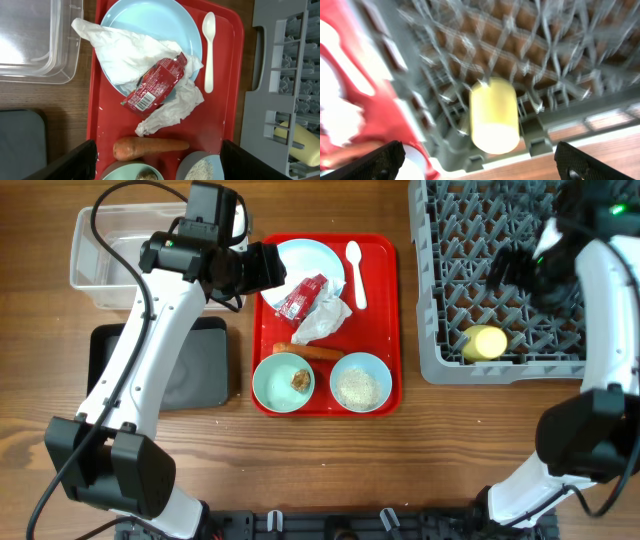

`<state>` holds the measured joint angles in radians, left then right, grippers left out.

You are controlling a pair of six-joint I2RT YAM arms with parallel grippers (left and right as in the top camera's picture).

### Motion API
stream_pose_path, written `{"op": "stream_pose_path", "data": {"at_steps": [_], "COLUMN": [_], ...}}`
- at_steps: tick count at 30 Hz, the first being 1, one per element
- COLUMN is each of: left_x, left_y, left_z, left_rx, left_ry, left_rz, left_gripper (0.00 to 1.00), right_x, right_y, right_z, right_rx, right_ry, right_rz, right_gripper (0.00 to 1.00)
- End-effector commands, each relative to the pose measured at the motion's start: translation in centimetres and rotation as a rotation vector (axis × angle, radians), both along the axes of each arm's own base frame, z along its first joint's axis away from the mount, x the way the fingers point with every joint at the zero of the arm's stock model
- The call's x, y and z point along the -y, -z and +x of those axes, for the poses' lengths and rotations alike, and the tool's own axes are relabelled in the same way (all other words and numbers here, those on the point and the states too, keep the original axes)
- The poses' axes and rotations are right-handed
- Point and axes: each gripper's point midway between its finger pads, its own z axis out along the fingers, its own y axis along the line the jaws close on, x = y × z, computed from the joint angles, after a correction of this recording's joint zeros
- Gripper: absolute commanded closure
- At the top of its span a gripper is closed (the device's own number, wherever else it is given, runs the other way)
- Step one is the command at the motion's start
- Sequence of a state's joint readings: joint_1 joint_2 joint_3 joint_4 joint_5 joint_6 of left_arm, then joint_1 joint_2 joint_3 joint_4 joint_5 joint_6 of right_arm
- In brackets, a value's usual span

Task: Sort waste into correct bins and load items into the dishwasher rack
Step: 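Lower the yellow cup into the rack with the right gripper and release, then grasp the teal bowl with the mushroom using the left gripper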

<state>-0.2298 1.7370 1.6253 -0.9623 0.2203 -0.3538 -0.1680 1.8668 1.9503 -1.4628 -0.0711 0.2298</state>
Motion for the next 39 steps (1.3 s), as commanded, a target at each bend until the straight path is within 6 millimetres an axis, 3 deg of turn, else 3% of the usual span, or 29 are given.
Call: {"op": "stream_pose_path", "data": {"at_steps": [1, 5, 7, 10, 14, 20, 24, 28, 31, 39], "left_x": [-0.1, -0.2, -0.7, -1.5, -1.6, -1.4, 0.3, -0.5, 0.6, 5.6], "left_y": [0.6, 0.7, 0.4, -1.2, -1.8, 1.5, 5.3, 8.9, 10.1, 12.7], "left_z": [0.0, -0.5, -1.5, -3.4, -5.8, -9.9, -12.7, -14.7, -15.5, -17.2], "left_rx": [-0.008, -0.027, -0.051, -0.052, -0.094, -0.281, -0.369, -0.44, -0.442, -0.25], "left_ry": [0.006, 0.005, 0.003, 0.013, 0.047, 0.062, 0.125, 0.013, 0.037, 0.257], "left_rz": [0.018, 0.022, 0.03, 0.04, 0.06, 0.114, 0.15, 0.246, 0.253, 0.403], "left_gripper": [0.2, 0.14, 0.14, 0.1, 0.1, 0.15, 0.19, 0.22, 0.27, 0.26], "right_x": [-1.7, -5.0, -8.5, -12.9, -15.6, -17.2, -17.9, -17.9, -17.9, -17.8], "right_y": [-5.1, -5.7, -5.2, -4.2, -1.7, 2.4, 2.4, 2.4, 2.4, 2.4], "right_z": [0.8, 0.2, -0.2, -0.5, -0.9, -2.2, -1.1, -0.8, -0.7, -0.7], "right_rx": [0.124, 0.127, 0.103, 0.082, 0.039, -0.044, 0.007, 0.017, 0.021, 0.023], "right_ry": [-0.103, -0.204, -0.293, -0.408, -0.445, -0.492, -0.501, -0.502, -0.503, -0.503], "right_rz": [0.051, 0.139, 0.155, 0.13, 0.108, 0.119, 0.125, 0.125, 0.124, 0.117], "right_gripper": [0.0, 0.0, 0.01, 0.01, 0.01, 0.01, 0.01, 0.02, 0.01, 0.01]}}
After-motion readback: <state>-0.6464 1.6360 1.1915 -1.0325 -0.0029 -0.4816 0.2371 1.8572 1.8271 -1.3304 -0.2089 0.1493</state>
